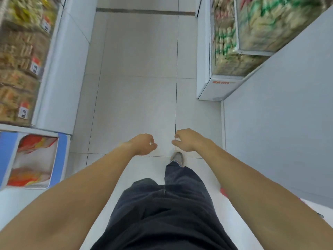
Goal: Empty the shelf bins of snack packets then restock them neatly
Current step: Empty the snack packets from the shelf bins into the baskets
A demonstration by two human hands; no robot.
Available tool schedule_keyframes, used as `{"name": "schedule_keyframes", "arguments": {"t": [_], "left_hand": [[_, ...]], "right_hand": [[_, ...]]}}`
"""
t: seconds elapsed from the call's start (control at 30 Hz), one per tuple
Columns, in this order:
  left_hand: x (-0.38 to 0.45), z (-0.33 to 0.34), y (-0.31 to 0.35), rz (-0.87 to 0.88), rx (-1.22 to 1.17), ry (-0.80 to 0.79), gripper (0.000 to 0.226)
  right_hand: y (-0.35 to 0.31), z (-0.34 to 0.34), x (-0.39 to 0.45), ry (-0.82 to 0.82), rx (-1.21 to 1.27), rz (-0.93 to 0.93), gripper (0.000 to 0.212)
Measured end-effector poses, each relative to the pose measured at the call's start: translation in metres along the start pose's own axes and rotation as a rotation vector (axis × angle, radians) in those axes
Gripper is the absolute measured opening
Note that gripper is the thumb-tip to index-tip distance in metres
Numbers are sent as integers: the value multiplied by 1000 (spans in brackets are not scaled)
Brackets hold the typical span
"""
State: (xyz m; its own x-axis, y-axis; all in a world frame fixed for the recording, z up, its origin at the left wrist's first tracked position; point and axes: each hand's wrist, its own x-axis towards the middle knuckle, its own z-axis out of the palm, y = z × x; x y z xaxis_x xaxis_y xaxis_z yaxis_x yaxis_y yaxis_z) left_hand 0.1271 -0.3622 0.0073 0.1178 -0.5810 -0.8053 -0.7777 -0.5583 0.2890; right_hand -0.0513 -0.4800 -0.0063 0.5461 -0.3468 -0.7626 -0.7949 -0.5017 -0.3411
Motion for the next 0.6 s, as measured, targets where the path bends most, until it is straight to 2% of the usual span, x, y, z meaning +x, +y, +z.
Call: {"name": "schedule_keyframes", "arguments": {"t": [0.17, 0.33, 0.6], "left_hand": [[54, -107, 15, -19, -32, 94, 44], [134, -210, 13, -30, -66, 75, 38], [264, -397, -11, -8, -174, 59, 42]], "right_hand": [[2, -124, 65, 2, -90, -61, 53], [-6, -224, 155, -47, -93, -37, 47], [-50, -403, 278, -52, -73, 1, 52]]}}
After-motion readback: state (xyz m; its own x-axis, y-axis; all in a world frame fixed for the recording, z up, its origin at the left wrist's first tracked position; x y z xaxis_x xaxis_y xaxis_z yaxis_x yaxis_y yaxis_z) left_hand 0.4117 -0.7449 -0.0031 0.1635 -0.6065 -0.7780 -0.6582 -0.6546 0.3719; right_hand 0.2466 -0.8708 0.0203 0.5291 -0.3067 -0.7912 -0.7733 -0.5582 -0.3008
